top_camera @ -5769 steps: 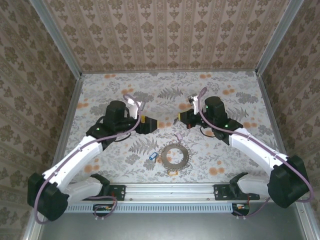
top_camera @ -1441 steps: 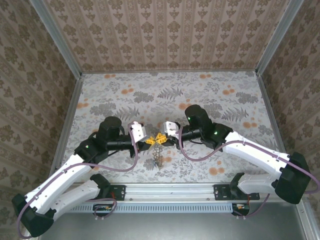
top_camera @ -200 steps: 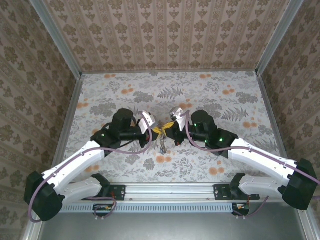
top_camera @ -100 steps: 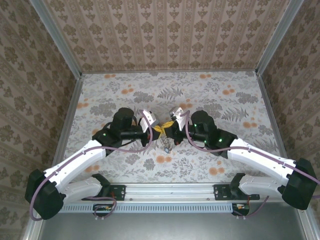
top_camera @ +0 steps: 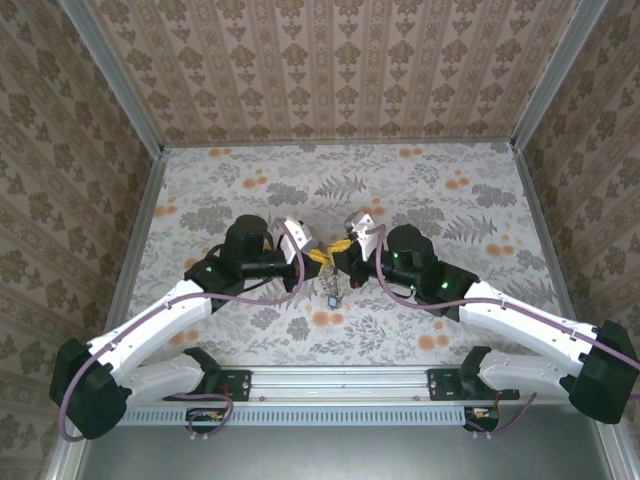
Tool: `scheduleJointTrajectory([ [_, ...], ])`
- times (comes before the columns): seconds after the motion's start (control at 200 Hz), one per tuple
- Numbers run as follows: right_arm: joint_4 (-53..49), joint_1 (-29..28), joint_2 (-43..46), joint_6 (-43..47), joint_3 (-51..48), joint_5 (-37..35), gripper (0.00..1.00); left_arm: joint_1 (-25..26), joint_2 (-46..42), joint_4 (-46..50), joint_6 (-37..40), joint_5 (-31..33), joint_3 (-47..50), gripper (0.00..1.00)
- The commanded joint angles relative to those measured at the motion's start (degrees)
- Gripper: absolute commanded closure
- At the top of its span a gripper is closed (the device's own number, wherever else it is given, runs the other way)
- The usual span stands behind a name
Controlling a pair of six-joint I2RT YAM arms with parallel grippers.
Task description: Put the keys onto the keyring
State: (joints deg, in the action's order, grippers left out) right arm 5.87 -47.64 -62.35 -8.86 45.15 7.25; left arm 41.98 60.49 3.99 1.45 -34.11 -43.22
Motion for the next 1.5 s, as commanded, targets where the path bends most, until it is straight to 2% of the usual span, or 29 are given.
scheduleJointTrajectory([
  [0.0,-0.96,-0.08,0.39,0.95,-1.02,-3.17,1.0,0.69,-1.95,-4.27,-0.22,-2.37,-0.78,1.0],
  [0.4,-3.38,-0.07,1.7,4.96,-1.56,-6.43,1.0,1.25,-2.14,-6.23,-1.19,-2.32,0.26,1.0],
  [0.66,-4.78,0.01,0.74,3.72,-0.86,-8.29,1.0,1.53,-2.13,-7.13,-1.37,-2.1,0.67,1.0],
  [0.71,-5.11,0.16,0.65,3.42,-0.77,-8.51,0.9,1.62,-2.21,-7.41,-1.45,-1.87,0.86,1.0],
  [0.8,-5.97,0.54,0.56,3.16,-0.2,-7.66,0.82,1.63,-2.13,-8.04,-1.54,-1.61,1.11,1.0],
  [1.1,-12.23,2.36,1.24,2.55,3.45,-1.6,0.73,1.79,-2.04,-9.32,-1.58,-0.89,1.56,1.0],
  [1.305,-16.94,5.92,2.96,2.1,6.21,4.59,0.67,1.81,-2.13,-9.03,-1.26,-0.79,1.33,1.0],
  [1.495,-19.27,7.47,5.53,5.83,4.84,7.44,0.59,1.81,-2.13,-8.92,-1.28,-0.72,0.97,1.0],
])
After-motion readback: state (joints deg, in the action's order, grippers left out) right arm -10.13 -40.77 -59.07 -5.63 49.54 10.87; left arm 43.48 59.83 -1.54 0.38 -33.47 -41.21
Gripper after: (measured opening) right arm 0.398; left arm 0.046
